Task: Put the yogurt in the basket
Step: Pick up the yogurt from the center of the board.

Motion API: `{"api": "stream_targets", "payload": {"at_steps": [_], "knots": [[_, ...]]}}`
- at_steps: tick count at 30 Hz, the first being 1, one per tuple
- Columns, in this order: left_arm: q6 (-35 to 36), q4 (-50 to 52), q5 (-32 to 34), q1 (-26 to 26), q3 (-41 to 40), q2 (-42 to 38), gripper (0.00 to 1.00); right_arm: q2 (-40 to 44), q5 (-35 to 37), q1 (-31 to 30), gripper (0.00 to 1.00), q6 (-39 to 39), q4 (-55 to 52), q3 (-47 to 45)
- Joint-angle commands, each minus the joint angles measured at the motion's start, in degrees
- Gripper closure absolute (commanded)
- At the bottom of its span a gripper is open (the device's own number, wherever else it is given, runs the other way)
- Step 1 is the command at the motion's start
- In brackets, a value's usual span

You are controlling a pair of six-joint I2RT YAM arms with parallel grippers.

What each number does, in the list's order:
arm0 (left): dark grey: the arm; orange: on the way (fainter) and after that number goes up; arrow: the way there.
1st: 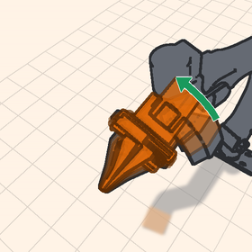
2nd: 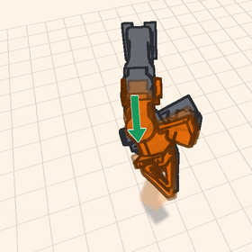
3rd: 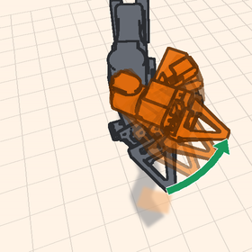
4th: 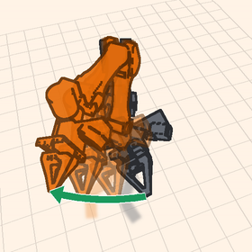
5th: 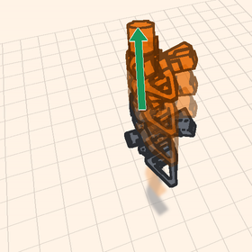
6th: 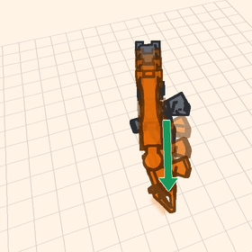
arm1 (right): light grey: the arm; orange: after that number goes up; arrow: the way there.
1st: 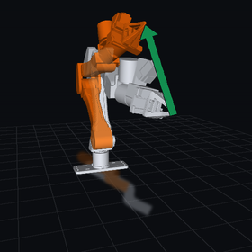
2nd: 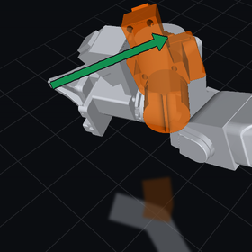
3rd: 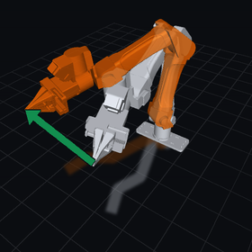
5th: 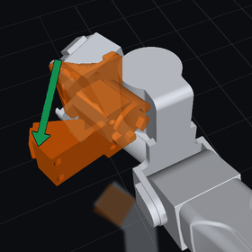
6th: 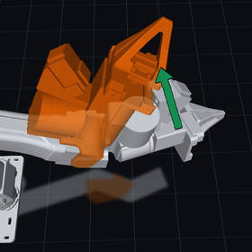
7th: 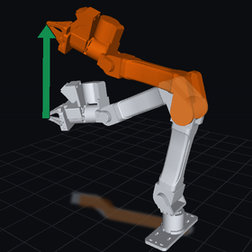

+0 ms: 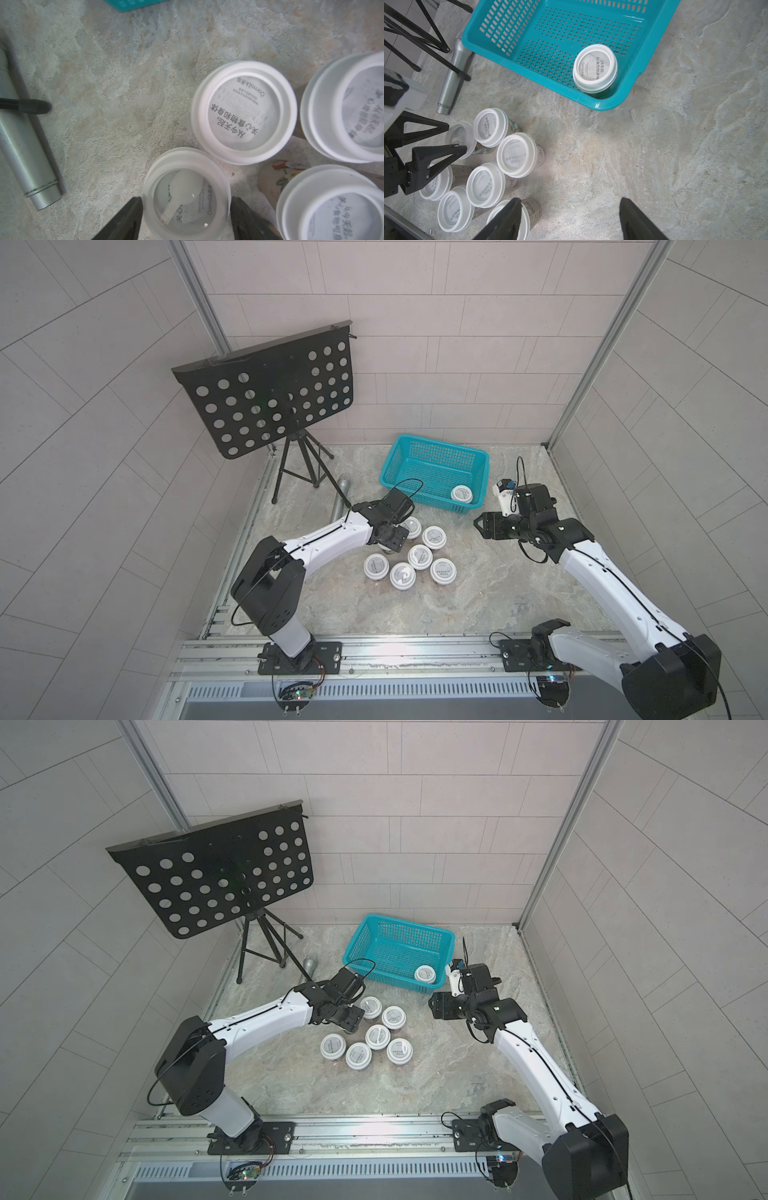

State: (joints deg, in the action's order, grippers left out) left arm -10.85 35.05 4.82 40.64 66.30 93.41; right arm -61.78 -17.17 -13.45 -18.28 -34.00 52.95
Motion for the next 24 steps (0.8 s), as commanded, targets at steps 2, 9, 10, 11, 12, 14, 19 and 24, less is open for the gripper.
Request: {"api": "stream_targets", "payload": {"at_steps": [2,9,10,11,12,14,19,24], "knots": [[0.0,1.3,1.7,0.4,1.1,1.1,0.24,-0.1,-0.2,0.1,0.22,-0.4,0.3,-0.9],[-0.3,1.1,1.6,0.3,0.8,1.5,0.24,-0.2,-0.2,0.1,0.22,-0.4,0.5,-1.1],[-0.3,1.1,1.7,0.4,0.8,1.6,0.24,-0.3,-0.2,0.1,0.22,-0.4,0.5,-1.1],[-0.5,1.0,1.7,0.4,0.7,1.6,0.25,-0.3,-0.2,0.1,0.22,-0.4,0.5,-1.2],[-0.6,1.0,1.8,0.3,0.5,1.7,0.25,-0.3,-0.2,0.1,0.22,-0.4,0.5,-1.2],[-0.7,0.8,1.9,0.3,0.3,1.9,0.27,-0.4,-0.2,0.1,0.22,-0.5,0.5,-1.2],[-0.9,0.7,1.8,0.3,0.0,2.4,0.30,-0.6,-0.3,0.1,0.22,-0.4,0.7,-1.3],[-1.3,0.5,1.9,0.4,-0.6,2.8,0.29,-1.3,-0.6,0.1,0.22,-0.5,0.9,-1.2]]}}
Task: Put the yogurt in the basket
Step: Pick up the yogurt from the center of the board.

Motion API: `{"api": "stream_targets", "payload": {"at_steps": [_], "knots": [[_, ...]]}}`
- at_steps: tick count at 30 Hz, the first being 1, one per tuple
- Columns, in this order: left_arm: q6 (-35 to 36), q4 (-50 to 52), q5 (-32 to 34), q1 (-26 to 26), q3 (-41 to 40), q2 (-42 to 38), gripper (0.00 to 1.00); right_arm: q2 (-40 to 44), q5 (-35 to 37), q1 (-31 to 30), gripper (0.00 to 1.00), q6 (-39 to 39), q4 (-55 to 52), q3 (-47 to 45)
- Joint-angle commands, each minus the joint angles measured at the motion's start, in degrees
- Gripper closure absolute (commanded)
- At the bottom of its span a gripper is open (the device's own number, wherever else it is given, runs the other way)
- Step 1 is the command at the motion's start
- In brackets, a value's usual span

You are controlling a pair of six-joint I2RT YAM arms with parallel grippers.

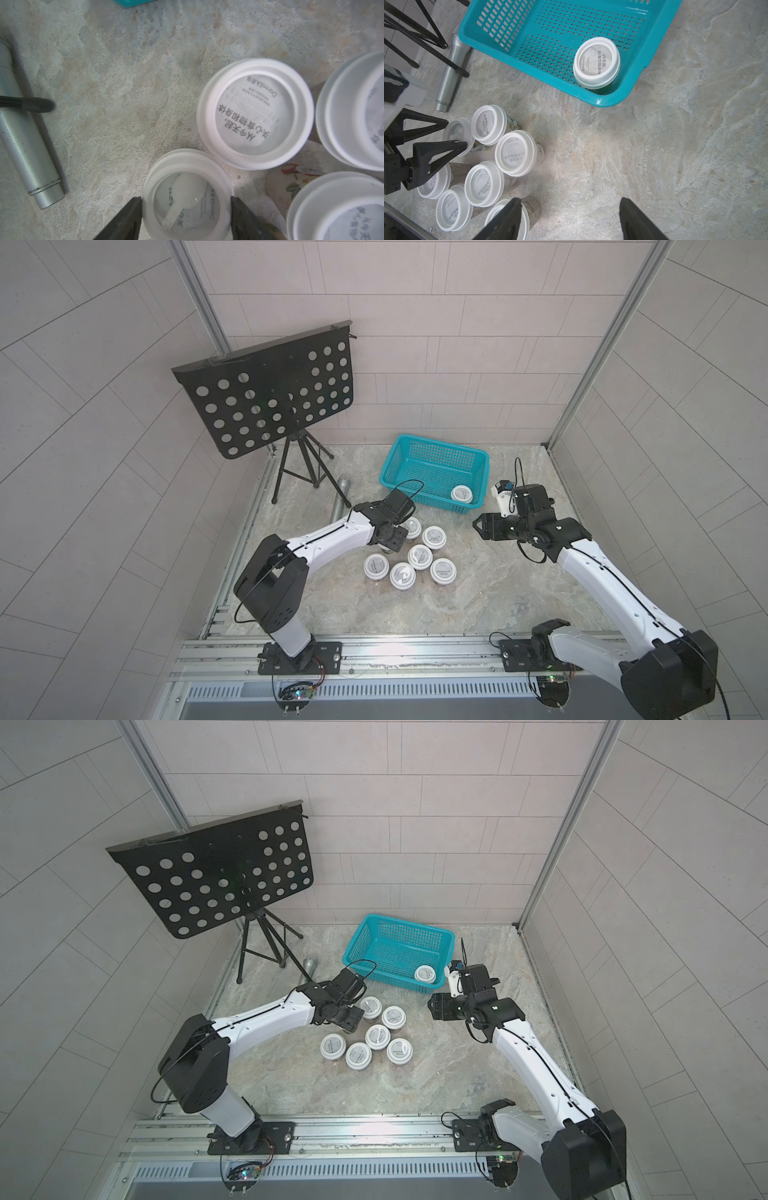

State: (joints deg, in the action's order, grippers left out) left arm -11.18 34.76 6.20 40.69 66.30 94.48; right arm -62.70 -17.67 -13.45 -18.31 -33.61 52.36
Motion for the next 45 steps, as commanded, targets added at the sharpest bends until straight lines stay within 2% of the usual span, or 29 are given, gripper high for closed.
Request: {"api": "stream_targets", "payload": {"at_steps": [1,11,19,37,45], "knots": [[-1.1,0.7,0.5,0.3,-0.7,1.7,0.28,-0.5,-0.1,0.1,0.22,-0.5,0.5,-0.6],[-1.5,0.3,0.5,0.3,-1.5,1.9,0.27,-1.1,-0.3,0.1,0.22,-0.6,0.6,-0.6],[-1.7,0.3,0.7,0.3,-1.9,1.8,0.23,-1.4,-0.5,0.1,0.22,-0.7,0.6,-0.6],[-2.3,0.9,2.2,0.2,-2.6,1.6,0.35,-1.6,-1.1,0.1,0.22,-1.0,0.7,-0.6],[-4.4,2.6,1.9,-0.4,-1.4,-1.4,0.36,-2.6,-2.2,0.1,0.22,-1.3,1.0,0.4]]}}
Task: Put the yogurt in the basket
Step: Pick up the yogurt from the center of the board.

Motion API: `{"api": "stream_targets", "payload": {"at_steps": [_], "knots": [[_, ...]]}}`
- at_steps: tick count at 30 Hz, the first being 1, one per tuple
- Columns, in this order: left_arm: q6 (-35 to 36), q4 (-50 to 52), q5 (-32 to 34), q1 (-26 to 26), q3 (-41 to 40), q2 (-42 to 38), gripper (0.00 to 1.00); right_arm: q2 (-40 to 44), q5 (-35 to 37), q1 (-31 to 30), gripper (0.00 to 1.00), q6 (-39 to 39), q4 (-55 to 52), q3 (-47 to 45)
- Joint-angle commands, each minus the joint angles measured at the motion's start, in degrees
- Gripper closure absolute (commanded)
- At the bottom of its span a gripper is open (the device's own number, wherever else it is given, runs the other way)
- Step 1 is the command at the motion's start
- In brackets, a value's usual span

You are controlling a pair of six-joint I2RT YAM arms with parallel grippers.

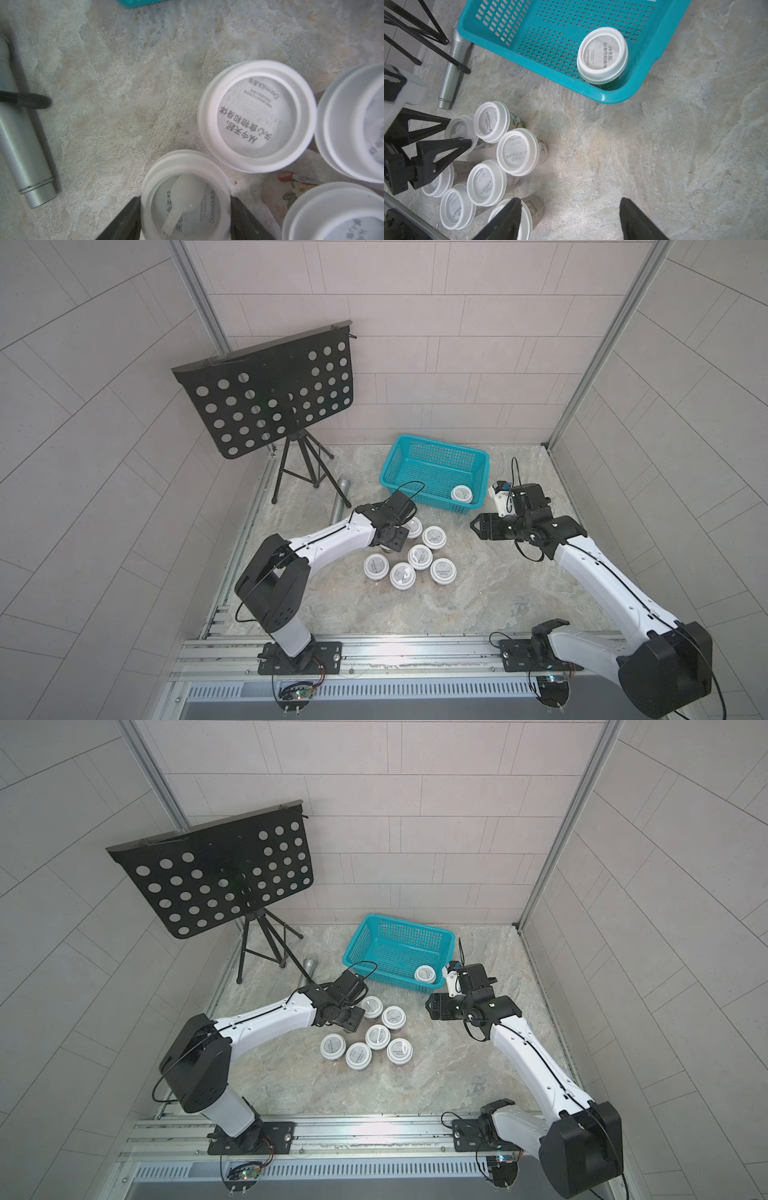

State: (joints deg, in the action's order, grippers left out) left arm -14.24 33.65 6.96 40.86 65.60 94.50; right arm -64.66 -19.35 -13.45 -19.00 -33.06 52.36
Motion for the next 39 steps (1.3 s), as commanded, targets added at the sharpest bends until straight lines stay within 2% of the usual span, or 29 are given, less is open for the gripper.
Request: {"api": "stream_targets", "payload": {"at_steps": [1,10,16,20,26,39], "knots": [[-1.5,3.9,0.9,-0.8,-0.6,-1.8,0.37,-0.8,-0.7,0.1,0.22,-0.6,0.5,0.7],[-2.5,4.6,-4.5,-4.9,0.3,-5.5,0.37,-3.9,-0.8,0.4,0.22,-1.0,0.5,3.7],[-2.7,5.6,-6.3,-6.9,1.8,-6.6,0.38,-7.8,-2.2,3.1,0.24,-1.7,1.0,6.6],[-2.7,6.7,-5.9,-7.4,3.1,-7.1,0.38,-11.3,-3.0,5.6,0.26,-2.4,2.2,9.1],[-2.5,8.4,-5.5,-8.2,5.2,-7.6,0.38,-17.6,-1.5,8.1,0.34,-2.6,2.5,12.8],[-1.9,10.9,-4.4,-8.5,8.3,-8.5,0.38,-29.6,0.8,9.3,0.45,-2.3,2.6,19.9]]}}
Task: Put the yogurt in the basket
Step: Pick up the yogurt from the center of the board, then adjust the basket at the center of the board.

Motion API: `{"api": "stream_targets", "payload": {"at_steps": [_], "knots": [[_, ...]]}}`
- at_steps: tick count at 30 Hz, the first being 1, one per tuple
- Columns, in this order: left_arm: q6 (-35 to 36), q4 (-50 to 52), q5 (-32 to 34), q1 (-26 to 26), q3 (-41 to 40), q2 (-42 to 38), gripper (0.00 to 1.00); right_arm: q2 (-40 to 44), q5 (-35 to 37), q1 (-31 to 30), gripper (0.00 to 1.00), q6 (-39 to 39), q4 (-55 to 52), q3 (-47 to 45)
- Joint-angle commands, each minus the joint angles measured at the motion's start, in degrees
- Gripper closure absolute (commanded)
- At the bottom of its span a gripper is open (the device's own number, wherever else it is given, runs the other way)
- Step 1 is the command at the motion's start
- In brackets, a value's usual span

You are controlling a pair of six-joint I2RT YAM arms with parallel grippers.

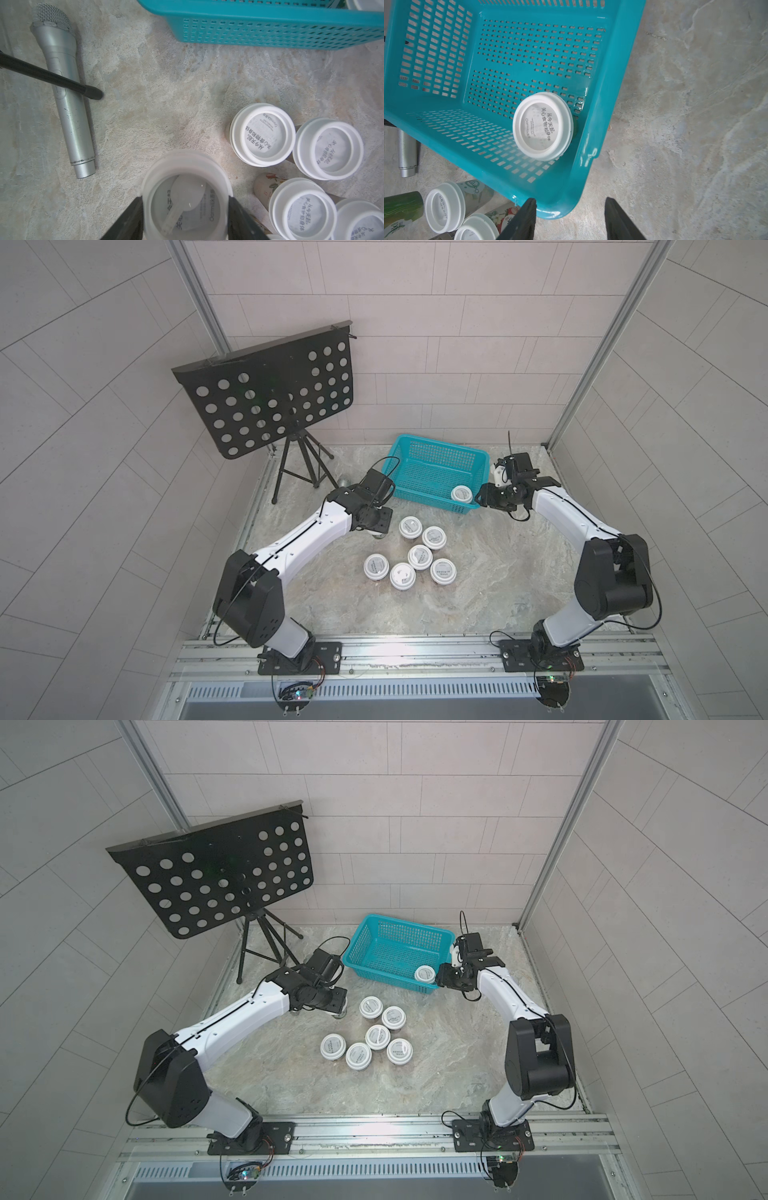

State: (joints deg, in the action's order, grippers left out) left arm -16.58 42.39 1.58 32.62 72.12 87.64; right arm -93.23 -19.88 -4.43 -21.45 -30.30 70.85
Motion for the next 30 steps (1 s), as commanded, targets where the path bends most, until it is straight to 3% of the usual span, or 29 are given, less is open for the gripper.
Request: {"api": "stream_targets", "payload": {"at_steps": [1,30], "knots": [[0.5,2.5,1.0,-0.3,2.0,-1.7,0.38,-1.7,1.4,0.3,0.46,0.1,0.0,1.8],[3.2,5.8,-0.7,-0.3,9.8,-0.5,0.38,-8.0,0.2,-1.8,0.67,1.9,-2.1,4.6]]}}
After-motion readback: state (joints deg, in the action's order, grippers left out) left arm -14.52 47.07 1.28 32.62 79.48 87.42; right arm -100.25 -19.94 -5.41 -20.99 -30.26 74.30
